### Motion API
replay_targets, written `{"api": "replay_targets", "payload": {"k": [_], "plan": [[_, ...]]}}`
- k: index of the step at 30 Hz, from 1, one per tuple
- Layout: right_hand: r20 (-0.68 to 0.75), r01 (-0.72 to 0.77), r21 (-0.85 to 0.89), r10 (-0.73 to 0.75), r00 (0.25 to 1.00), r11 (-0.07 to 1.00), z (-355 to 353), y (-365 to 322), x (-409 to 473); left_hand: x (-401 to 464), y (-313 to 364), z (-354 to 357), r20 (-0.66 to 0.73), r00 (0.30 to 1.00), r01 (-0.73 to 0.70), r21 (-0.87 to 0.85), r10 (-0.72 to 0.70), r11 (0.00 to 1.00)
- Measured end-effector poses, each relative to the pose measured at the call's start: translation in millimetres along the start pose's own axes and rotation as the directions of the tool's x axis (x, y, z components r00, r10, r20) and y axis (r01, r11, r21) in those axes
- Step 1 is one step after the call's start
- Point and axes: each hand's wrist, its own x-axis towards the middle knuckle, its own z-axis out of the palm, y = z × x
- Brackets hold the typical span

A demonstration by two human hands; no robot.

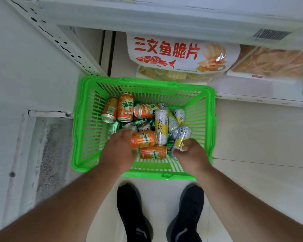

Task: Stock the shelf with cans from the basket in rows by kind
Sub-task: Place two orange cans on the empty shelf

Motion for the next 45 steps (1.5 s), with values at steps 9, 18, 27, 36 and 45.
{"api": "replay_targets", "payload": {"k": [9,18,27,36,45], "plan": [[0.323,0.494,-0.507,-0.376,0.869,0.706,49.9,0.5,37.5,49.6,15.3,44.0,0.232,0.963,-0.212,0.335,0.138,0.918],[0.356,-0.631,0.550,0.530,0.770,0.547,84.1,-28.5,39.2,70.4,4.5,67.5,0.177,0.977,-0.189,0.452,0.120,0.872],[0.379,-0.556,0.727,0.441,0.814,0.403,146.5,1.4,102.2,75.3,-5.4,58.5,0.172,0.976,-0.184,0.300,0.136,0.936],[0.313,-0.560,0.641,0.488,0.815,0.525,130.5,-3.6,92.6,67.3,-26.2,65.1,0.141,0.990,0.033,-0.147,-0.012,0.989],[-0.005,-0.187,0.524,0.222,0.975,0.831,74.9,-27.7,30.7,18.6,0.8,8.4,0.147,0.938,0.336,-0.600,-0.312,0.726]]}}
